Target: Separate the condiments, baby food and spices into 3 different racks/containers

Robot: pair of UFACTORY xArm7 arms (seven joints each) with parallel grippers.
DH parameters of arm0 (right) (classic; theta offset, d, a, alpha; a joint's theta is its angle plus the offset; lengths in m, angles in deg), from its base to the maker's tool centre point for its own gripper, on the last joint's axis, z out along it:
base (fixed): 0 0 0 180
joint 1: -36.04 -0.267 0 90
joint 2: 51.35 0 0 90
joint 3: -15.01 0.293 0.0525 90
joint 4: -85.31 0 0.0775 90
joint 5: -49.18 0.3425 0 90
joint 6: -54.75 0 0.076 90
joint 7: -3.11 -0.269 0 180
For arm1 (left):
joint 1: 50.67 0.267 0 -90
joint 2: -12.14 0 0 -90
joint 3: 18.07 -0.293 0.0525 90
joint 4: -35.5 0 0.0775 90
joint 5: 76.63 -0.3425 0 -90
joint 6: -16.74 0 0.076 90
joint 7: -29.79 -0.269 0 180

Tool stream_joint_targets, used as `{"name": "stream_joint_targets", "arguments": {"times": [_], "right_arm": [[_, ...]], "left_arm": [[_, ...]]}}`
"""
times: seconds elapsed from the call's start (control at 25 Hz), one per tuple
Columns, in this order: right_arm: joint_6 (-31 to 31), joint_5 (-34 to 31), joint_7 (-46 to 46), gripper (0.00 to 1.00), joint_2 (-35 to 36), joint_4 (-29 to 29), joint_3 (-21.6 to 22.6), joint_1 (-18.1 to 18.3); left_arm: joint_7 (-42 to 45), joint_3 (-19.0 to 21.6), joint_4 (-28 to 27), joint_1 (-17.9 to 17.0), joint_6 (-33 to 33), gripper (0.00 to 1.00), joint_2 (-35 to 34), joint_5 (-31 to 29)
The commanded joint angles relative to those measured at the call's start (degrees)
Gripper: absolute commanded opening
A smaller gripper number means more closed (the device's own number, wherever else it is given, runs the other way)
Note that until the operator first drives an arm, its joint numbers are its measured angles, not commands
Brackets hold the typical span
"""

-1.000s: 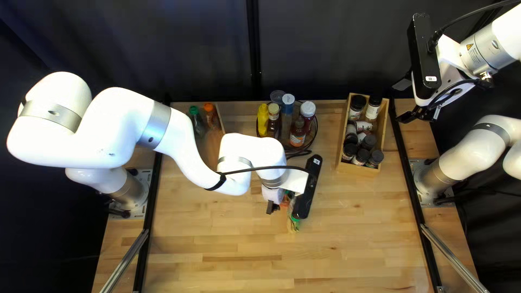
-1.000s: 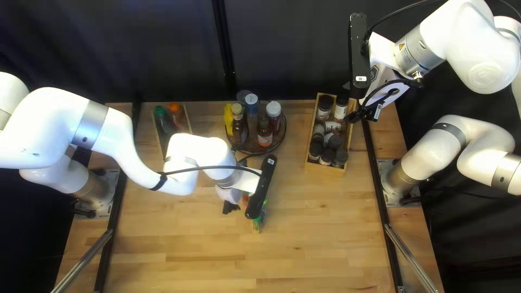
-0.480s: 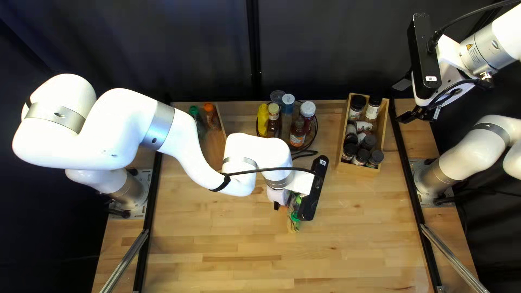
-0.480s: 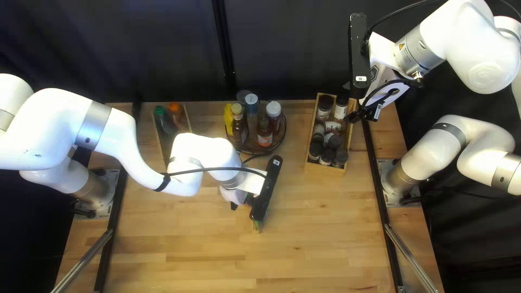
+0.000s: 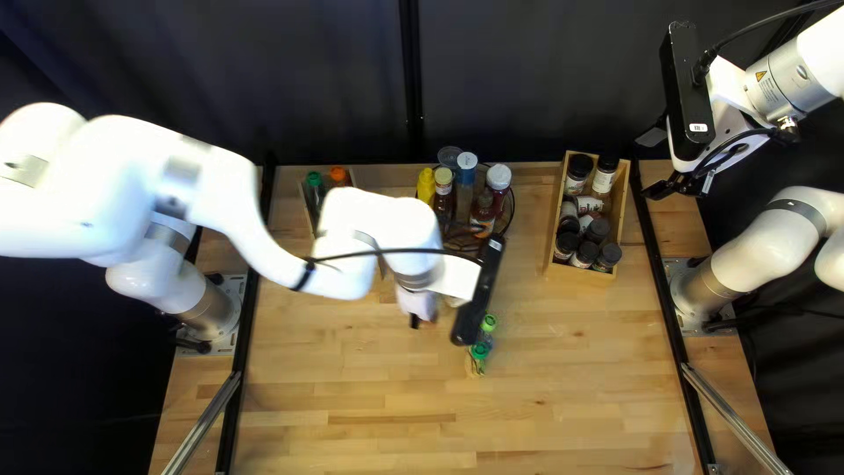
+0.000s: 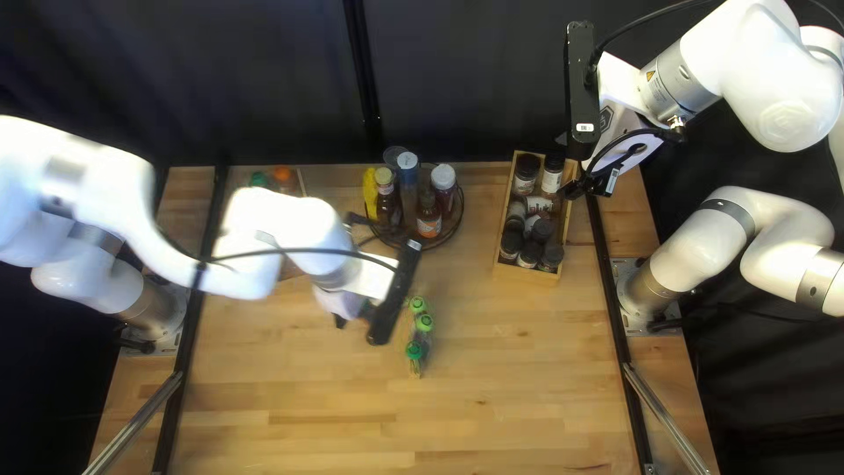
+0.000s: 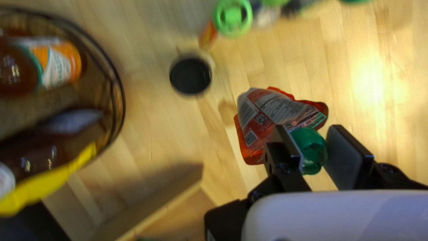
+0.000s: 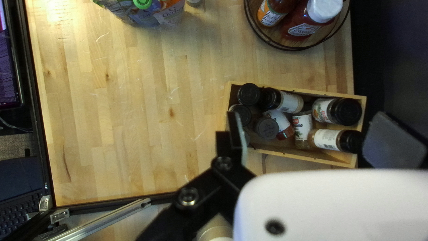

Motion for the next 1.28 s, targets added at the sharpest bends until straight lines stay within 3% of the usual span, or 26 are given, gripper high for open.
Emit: {"name": "stream_joint_targets", "arguments": {"times": [0.04,0.32,0.8,1.08,1.16,1.2,1.24,1.28], "right_arm": [[0.00,0.00,0.00,1.00,0.00,0.00,0.00,0.00],[0.00,0.00,0.00,1.00,0.00,0.00,0.00,0.00],[0.00,0.00,0.00,1.00,0.00,0.00,0.00,0.00],[0.00,0.00,0.00,1.00,0.00,0.00,0.00,0.00],[0.00,0.00,0.00,1.00,0.00,0.00,0.00,0.00],[0.00,0.00,0.00,1.00,0.00,0.00,0.00,0.00],[0.00,0.00,0.00,1.00,0.00,0.00,0.00,0.00],[0.00,0.00,0.00,1.00,0.00,0.00,0.00,0.00]], "left_arm": [[0.91,-0.37,5.17,1.38,5.65,0.00,-9.26,-2.14],[0.96,-3.91,15.28,6.59,6.38,0.00,-19.48,-6.74],[-4.45,-13.10,24.20,14.23,-1.25,0.00,-21.45,-12.35],[-3.34,-14.71,25.36,16.79,-5.39,0.00,-19.28,-14.91],[-2.19,-14.42,25.73,17.37,-6.43,0.04,-19.07,-15.80],[-1.75,-14.23,25.83,17.50,-6.62,0.75,-19.06,-16.03],[-1.09,-14.07,26.08,17.78,-6.96,1.00,-19.10,-16.39],[-0.14,-13.84,26.43,18.15,-7.38,1.00,-19.20,-16.80]]}}
